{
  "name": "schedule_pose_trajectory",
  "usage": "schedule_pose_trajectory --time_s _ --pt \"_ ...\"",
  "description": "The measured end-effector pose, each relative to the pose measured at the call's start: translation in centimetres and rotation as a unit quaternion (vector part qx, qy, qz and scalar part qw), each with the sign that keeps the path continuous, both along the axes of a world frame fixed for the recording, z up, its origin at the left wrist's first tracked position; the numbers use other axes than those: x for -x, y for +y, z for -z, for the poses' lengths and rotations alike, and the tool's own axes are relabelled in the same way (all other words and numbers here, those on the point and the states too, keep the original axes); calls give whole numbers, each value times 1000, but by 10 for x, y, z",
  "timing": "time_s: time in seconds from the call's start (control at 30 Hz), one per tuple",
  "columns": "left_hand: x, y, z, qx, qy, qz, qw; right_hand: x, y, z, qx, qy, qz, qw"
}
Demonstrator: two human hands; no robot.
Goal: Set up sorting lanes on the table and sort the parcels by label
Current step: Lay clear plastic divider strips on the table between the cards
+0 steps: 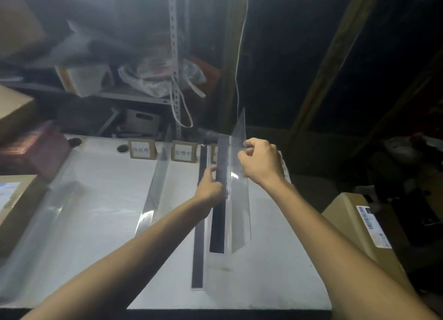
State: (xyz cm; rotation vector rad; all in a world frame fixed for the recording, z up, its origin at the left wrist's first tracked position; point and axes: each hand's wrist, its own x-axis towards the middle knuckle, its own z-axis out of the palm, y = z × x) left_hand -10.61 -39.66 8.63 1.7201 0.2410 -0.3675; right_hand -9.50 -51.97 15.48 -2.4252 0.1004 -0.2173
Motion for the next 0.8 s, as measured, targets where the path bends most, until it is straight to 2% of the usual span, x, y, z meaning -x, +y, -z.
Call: schedule_pose_trajectory --time_s 0.23,0.4,0.7,0.8 --pt "-33 -45 12 -107 -40 95 989 -40 -48 34 16 -16 27 999" --pt "-74 -59 36 -117 -24 138 983 -81 -61 57 28 -5 23 999" --pt "-149 -67 80 -97 39 165 981 -157 -66 105 49 29 36 998" --pt "-168 -69 97 -116 50 174 977 -175 -66 121 52 48 34 997"
